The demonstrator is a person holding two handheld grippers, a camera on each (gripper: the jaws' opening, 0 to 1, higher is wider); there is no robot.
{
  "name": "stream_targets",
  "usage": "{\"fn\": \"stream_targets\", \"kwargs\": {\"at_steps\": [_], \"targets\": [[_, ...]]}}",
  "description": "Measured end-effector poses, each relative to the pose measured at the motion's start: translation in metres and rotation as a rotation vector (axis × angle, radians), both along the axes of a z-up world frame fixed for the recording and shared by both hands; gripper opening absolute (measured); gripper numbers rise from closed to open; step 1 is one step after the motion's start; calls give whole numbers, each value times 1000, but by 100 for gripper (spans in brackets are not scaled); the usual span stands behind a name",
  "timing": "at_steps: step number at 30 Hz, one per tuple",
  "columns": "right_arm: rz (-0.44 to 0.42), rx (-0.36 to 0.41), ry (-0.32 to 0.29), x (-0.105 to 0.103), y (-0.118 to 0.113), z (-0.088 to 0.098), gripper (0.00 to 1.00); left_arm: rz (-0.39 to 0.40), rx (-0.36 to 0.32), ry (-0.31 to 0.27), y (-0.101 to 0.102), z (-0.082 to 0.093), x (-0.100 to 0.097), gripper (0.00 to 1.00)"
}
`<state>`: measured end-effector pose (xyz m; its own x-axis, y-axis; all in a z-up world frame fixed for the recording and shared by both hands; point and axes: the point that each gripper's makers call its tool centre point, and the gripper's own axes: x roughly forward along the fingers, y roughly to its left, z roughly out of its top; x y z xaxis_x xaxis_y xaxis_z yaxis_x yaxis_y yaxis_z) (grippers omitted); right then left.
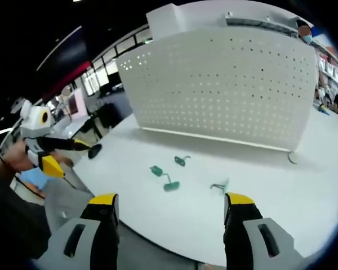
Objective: Insert the hook assembly into the mounting plate slot until the hook locks in place.
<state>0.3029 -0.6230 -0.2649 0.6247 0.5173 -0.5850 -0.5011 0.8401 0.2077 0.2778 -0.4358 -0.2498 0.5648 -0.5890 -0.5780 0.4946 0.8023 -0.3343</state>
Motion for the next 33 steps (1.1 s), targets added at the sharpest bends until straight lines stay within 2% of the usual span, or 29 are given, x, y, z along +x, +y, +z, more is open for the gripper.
{"fn": "stream_targets", "kwargs": {"at_steps": [3,6,9,11,13,19,23,29,33], "targets": [[-7,18,14,-1,0,-1,73,-3,0,2,-1,0,0,100],[-28,24,0,1,-3,-1,71,-6,2,3,-1,-1,-1,100],[-41,17,-4,3,-6,-2,71,-7,3,5,-1,-2,-1,100],[-52,5,23,3,-7,-8,75,-7,5,7,-1,-2,-1,100],[-47,5,30,3,-6,-11,77,-7,6,8,0,-2,-1,100],[-28,21,59,1,-2,-24,72,-6,8,12,0,-3,0,100],[-11,0,76,3,-2,-34,71,-6,11,20,1,-5,0,100],[17,-11,66,14,4,-36,67,-3,12,27,2,-6,1,100],[55,-28,64,21,12,-44,65,-4,14,31,2,-7,2,100]]}}
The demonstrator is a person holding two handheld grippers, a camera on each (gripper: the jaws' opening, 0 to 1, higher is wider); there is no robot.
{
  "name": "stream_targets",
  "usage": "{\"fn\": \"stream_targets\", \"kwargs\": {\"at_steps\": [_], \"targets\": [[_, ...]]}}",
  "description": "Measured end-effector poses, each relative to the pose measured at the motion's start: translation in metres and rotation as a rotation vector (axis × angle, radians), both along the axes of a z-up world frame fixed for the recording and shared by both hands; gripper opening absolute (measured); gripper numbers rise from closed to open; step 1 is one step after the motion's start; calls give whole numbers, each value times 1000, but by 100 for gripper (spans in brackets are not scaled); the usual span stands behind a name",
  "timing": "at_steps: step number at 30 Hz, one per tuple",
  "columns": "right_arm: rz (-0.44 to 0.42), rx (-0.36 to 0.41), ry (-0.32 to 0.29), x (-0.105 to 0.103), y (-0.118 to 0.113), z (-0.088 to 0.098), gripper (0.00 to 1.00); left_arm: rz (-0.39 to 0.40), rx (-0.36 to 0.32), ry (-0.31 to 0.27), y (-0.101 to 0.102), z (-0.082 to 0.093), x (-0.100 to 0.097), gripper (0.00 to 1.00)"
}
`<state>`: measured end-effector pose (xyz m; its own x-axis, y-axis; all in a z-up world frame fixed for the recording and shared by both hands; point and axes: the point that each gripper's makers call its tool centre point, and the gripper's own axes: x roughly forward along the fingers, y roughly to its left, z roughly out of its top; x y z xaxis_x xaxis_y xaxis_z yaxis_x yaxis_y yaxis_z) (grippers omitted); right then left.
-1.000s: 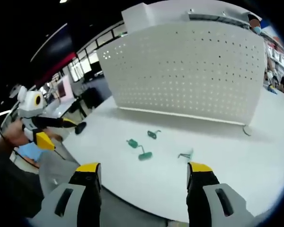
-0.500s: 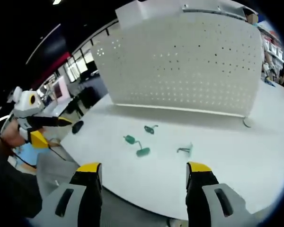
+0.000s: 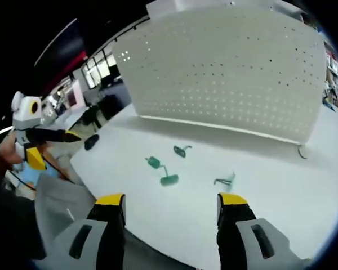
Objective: Insert the hook assembly into the mounting plate slot until the hook locks in place.
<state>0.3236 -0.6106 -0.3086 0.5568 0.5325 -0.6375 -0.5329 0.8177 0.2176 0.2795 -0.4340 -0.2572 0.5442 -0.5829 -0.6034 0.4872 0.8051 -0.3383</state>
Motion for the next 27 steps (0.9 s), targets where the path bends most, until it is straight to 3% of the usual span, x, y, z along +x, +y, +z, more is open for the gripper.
{"fn": "stream_targets", "kwargs": {"at_steps": [27], "targets": [[238,-28,26,31,67,-44,55,16,10,31,10,-9,-3,100]]}}
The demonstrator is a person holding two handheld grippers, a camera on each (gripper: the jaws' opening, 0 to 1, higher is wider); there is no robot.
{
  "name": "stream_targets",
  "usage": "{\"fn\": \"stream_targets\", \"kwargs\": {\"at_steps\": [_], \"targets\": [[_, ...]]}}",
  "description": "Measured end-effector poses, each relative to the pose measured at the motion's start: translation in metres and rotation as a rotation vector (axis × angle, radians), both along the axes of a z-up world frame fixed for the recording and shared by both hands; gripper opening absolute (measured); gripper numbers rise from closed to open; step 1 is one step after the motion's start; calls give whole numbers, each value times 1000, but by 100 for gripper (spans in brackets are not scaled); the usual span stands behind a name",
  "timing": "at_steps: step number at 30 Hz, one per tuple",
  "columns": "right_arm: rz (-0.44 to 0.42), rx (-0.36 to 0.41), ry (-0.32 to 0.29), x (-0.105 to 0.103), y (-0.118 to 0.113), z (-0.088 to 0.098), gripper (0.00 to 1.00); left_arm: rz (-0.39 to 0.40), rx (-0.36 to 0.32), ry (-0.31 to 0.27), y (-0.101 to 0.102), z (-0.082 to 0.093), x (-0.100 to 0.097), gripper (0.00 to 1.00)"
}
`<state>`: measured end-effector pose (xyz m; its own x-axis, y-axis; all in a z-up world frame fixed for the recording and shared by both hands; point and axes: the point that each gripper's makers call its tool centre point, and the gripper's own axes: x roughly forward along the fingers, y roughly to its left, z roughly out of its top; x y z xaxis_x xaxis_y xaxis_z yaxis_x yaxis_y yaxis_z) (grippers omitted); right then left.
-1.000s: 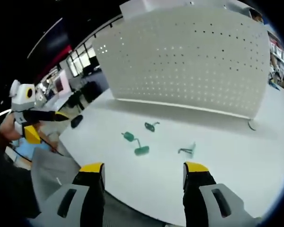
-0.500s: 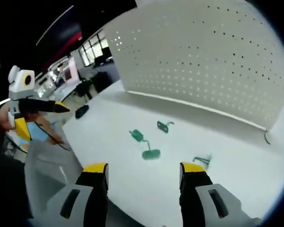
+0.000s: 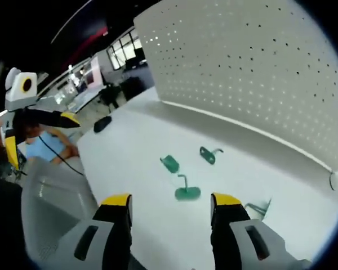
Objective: Insert the hook assembly into the mounting plate slot until the hook locks in place.
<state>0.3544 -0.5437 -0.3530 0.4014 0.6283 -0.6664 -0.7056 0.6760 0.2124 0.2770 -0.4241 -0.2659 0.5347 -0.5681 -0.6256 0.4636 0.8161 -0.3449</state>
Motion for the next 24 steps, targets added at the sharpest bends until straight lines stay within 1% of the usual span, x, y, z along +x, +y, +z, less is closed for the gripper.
{"fn": "stream_targets", "kwargs": {"at_steps": [5,10,11,13,17,21,24], "targets": [[54,-17,-4,5,7,-10,54,2,1,6,1,-1,0,100],[98,-17,-7,10,13,-19,52,-4,3,9,0,-2,-1,100],[104,-35,6,11,12,-23,52,-4,3,11,0,-2,0,100],[109,-36,11,14,12,-27,51,-4,4,13,1,-2,0,100],[101,-25,40,20,13,-32,49,-3,4,14,1,-2,1,100],[107,-12,45,27,17,-33,45,2,7,16,3,-2,1,100],[128,-24,44,32,19,-35,42,6,10,18,5,-2,1,100]]}}
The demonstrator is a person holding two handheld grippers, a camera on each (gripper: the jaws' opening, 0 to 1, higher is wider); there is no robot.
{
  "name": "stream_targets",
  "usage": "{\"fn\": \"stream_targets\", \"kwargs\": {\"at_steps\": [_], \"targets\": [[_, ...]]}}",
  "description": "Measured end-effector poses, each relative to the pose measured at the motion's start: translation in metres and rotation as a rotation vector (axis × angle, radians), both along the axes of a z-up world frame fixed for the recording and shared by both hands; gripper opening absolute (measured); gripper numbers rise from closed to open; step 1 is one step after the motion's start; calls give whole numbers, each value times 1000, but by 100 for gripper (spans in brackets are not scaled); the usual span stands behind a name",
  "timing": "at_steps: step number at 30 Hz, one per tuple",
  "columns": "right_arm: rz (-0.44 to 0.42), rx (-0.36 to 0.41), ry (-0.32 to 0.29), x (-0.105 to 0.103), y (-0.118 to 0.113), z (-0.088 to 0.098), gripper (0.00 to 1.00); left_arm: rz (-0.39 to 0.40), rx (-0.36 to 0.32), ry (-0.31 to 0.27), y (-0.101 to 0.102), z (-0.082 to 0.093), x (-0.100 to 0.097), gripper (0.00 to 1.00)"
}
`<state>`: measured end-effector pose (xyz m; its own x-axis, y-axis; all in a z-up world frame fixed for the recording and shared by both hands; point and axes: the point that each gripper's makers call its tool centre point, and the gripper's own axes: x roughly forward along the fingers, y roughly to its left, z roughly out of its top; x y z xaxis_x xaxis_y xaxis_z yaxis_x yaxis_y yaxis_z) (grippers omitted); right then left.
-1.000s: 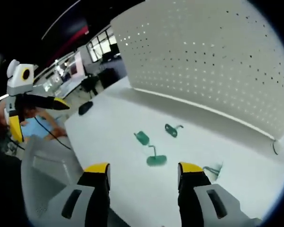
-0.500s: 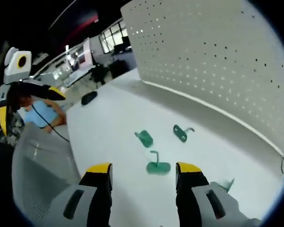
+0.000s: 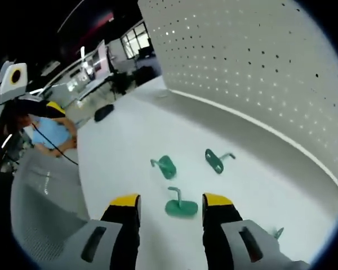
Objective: Insert the hook assembly into the mounting plate slot until the hook locks in place.
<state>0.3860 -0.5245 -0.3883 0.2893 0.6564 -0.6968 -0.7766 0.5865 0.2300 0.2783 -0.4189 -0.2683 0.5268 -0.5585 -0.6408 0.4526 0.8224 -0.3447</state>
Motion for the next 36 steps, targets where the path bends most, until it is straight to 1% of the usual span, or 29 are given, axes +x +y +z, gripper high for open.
{"fn": "stream_targets", "kwargs": {"at_steps": [2,5,7,10,14,19,22,25,27,28,31,36], "targets": [[29,-3,-9,3,3,-1,39,3,1,0,1,0,0,100],[64,-17,16,2,6,-6,33,6,3,2,1,0,0,100],[86,-24,18,3,8,-8,30,7,4,4,2,-1,0,100],[130,-44,10,2,11,-11,28,6,3,6,1,-1,0,100],[156,-63,16,2,10,-18,25,7,4,9,1,-2,0,100],[179,-66,11,4,9,-17,20,23,2,9,5,-2,1,100],[191,-67,13,8,10,-18,18,27,2,11,5,-2,1,100],[209,-70,22,8,13,-19,17,33,2,15,7,-4,0,100],[233,-75,16,7,14,-19,15,38,0,17,8,-4,0,100],[252,-85,2,8,15,-19,13,39,1,18,8,-5,0,100],[273,-98,1,7,14,-20,9,38,3,19,8,-5,0,100],[305,-117,-13,5,14,-20,6,39,-2,21,7,-5,0,100]]}}
